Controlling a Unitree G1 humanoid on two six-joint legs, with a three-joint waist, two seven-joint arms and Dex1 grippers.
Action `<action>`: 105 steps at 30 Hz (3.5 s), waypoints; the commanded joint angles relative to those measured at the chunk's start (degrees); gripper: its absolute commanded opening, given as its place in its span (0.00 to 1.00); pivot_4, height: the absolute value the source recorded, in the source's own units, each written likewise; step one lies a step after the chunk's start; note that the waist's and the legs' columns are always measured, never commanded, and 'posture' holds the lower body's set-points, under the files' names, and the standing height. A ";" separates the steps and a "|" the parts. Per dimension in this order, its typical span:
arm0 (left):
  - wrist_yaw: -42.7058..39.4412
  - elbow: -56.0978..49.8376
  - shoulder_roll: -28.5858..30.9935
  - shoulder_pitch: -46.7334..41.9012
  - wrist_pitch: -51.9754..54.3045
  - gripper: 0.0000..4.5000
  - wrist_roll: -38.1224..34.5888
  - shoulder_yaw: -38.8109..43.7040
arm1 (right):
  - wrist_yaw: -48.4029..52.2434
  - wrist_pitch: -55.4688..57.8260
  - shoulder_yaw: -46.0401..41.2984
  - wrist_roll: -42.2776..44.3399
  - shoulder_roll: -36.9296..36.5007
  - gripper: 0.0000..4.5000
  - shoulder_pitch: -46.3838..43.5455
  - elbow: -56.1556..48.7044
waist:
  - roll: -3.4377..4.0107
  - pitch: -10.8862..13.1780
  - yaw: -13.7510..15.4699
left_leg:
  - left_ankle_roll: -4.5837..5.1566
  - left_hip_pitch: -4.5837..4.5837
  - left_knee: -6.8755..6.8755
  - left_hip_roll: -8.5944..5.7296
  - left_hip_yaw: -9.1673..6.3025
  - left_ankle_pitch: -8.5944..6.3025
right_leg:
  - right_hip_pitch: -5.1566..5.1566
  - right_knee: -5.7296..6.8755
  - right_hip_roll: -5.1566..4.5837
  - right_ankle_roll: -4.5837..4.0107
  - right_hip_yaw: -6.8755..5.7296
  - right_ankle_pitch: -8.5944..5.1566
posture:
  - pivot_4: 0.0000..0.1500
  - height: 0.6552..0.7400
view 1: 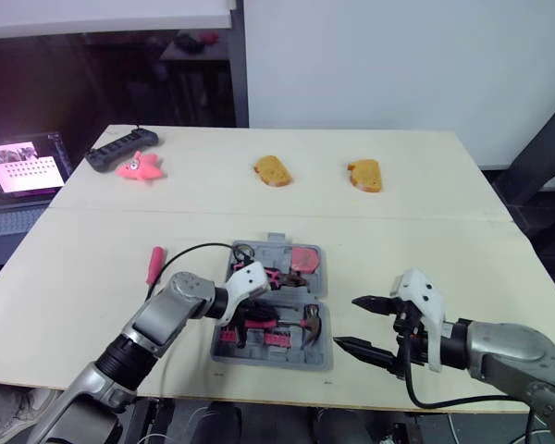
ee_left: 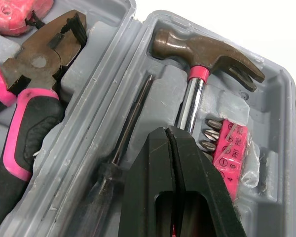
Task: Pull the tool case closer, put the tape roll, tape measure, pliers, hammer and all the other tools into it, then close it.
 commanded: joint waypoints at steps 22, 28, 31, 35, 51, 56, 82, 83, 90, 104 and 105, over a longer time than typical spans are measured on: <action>-10.51 -3.63 19.77 8.14 -5.77 0.01 -18.80 37.20 | 6.99 -15.27 -7.47 -9.13 -0.03 1.00 3.72 6.66 | -0.09 0.25 -0.08 | -0.01 -0.81 -0.01 0.01 0.00 0.00 | -0.82 0.03 0.00 0.19 0.00 0.10 | 1.00 1.00; -11.65 17.37 31.15 18.14 -20.11 0.01 -11.31 48.54 | 14.14 -29.79 -14.65 -16.65 0.54 1.00 9.29 17.92 | -0.17 0.34 -0.26 | 0.00 -0.83 -0.02 0.01 0.09 0.00 | -0.88 0.01 -0.03 -0.02 0.03 -0.01 | 1.00 1.00; -11.20 27.47 33.87 23.71 -26.78 0.18 -9.10 53.55 | 17.18 -34.33 -16.75 -18.06 1.15 1.00 11.27 24.18 | -0.27 0.40 -0.30 | -0.01 -0.82 -0.05 0.01 0.13 0.00 | -0.91 0.00 -0.04 -0.03 0.05 -0.02 | 1.00 1.00; -9.75 39.30 35.02 29.27 -34.73 0.65 -8.32 59.20 | 19.98 -39.36 -19.23 -19.51 1.54 1.00 12.94 31.31 | -0.34 0.45 -0.32 | -0.01 -0.84 -0.09 0.02 0.14 0.00 | -0.94 0.01 -0.04 -0.04 0.05 -0.02 | 1.00 1.00; -7.95 4.85 23.43 27.88 -18.58 1.00 -18.80 49.53 | 21.12 -31.61 -16.41 -15.55 0.97 1.00 8.71 27.01 | -0.26 0.47 0.11 | -0.04 -0.82 -0.04 0.04 0.19 0.00 | -0.86 0.06 -0.06 -0.05 0.07 0.02 | 1.00 1.00; -9.15 -2.42 15.85 15.38 -13.80 1.00 -17.03 32.67 | 19.09 -27.62 -11.79 -14.48 1.98 1.00 5.26 22.13 | -0.26 0.46 0.05 | -0.04 -0.81 0.07 0.03 0.18 0.00 | -0.81 0.08 -0.04 0.17 0.07 0.14 | 1.00 1.00; -9.62 4.62 0.66 4.96 -20.94 0.00 -1.42 7.48 | 11.82 -21.64 -5.17 -14.32 4.00 1.00 2.26 13.19 | -0.24 0.45 -1.05 | -0.01 -0.80 0.12 0.02 0.15 -0.01 | -0.80 0.11 -0.01 0.22 0.07 0.16 | 1.00 1.00; -8.57 5.91 0.23 4.89 -21.42 0.00 -0.15 6.93 | 11.67 -21.40 -5.14 -14.38 3.94 1.00 2.50 13.12 | -0.24 0.45 -1.05 | -0.01 -0.80 0.12 0.02 0.15 -0.01 | -0.80 0.11 -0.02 0.22 0.07 0.16 | 1.00 1.00; -5.41 9.25 0.59 4.48 -21.55 0.00 6.04 3.89 | 11.22 -19.96 -5.41 -13.75 3.78 1.00 3.24 12.11 | -0.18 0.40 -0.86 | -0.01 -0.66 0.13 0.02 0.14 -0.01 | -0.60 0.08 -0.02 0.21 0.07 0.15 | 1.00 1.00; -4.26 10.48 3.54 8.34 -25.71 0.00 10.67 1.10 | 9.99 -18.97 -5.07 -14.44 3.83 1.00 3.44 12.12 | 0.05 0.14 -1.49 | 0.13 -0.10 0.00 0.02 0.14 -0.09 | -0.16 0.05 0.00 0.25 0.07 0.09 | 1.00 1.00; -3.88 10.46 3.51 8.64 -25.90 0.00 10.82 1.06 | 9.90 -18.91 -5.07 -14.43 3.84 1.00 3.45 12.09 | 0.05 0.11 -1.49 | 0.17 0.07 -0.05 0.02 0.15 -0.11 | -0.03 0.03 0.00 0.23 0.08 0.05 | 1.00 1.00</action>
